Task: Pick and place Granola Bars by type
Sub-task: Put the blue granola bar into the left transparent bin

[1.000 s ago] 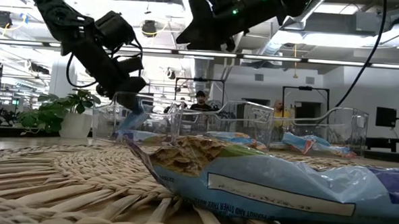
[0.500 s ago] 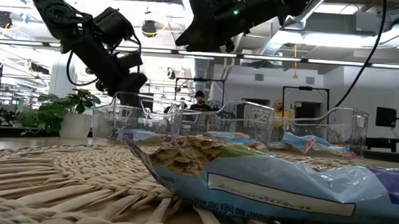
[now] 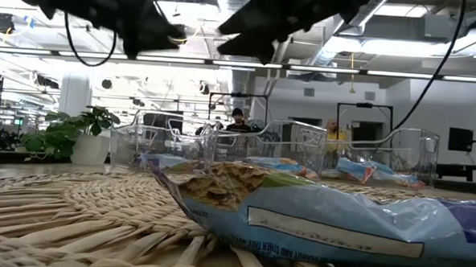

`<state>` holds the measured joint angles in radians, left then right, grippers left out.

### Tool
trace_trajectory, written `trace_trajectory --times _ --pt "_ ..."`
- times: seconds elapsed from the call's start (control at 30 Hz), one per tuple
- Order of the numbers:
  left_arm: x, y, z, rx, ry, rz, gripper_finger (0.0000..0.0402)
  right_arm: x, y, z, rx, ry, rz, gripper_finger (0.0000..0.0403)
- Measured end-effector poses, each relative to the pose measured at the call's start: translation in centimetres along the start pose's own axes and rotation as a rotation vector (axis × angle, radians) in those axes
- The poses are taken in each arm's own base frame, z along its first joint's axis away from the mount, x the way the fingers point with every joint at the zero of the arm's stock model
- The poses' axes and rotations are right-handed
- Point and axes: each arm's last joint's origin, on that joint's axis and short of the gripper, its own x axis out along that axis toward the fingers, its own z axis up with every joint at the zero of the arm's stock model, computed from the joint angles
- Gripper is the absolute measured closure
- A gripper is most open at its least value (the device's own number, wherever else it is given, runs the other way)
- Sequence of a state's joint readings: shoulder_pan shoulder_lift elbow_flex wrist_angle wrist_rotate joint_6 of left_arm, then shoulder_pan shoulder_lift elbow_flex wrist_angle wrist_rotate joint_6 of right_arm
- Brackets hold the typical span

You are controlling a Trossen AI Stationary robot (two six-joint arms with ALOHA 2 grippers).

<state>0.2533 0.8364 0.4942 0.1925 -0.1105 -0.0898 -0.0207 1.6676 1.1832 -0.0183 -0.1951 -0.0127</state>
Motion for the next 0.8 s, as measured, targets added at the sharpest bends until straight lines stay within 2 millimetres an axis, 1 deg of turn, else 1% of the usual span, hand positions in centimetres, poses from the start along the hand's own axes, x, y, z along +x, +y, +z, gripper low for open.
trace_trajectory --times 0.1,0.17,0.23,0.33,0.43,0.6,0.73,0.8 --pt "-1.2 -1.3 0.6 -0.003 -0.043 -0.076 0.0185 -0.1 1.9 -0.5 0.042 0.069 0.128 0.0182" --pt "-1.6 -2.0 0.8 -0.002 -0.059 -0.112 0.0185 -0.4 3.2 -1.0 0.085 0.142 0.145 0.0182" --pt "-1.9 -2.6 0.7 -0.001 -0.056 -0.124 0.0185 -0.4 4.6 -1.4 0.115 0.19 0.127 0.0182" --pt "-2.1 -3.3 0.6 0.001 -0.051 -0.124 0.0185 -0.4 6.9 -2.5 0.163 0.291 0.1 0.0182" --pt "-2.2 -3.8 0.3 -0.007 -0.035 -0.114 0.0185 -0.5 9.2 -3.1 0.209 0.341 0.096 0.0182" --pt "-2.5 -4.4 0.1 -0.029 -0.019 -0.105 0.0185 -1.0 12.6 -4.1 0.297 0.415 0.069 0.0182" --pt "-2.6 -4.6 -0.1 -0.049 -0.002 -0.119 0.0185 -0.3 14.8 -5.6 0.368 0.479 0.056 0.0182" --pt "-2.6 -4.7 -0.3 -0.057 0.018 -0.123 0.0185 0.6 15.9 -6.0 0.382 0.507 0.059 0.0182"
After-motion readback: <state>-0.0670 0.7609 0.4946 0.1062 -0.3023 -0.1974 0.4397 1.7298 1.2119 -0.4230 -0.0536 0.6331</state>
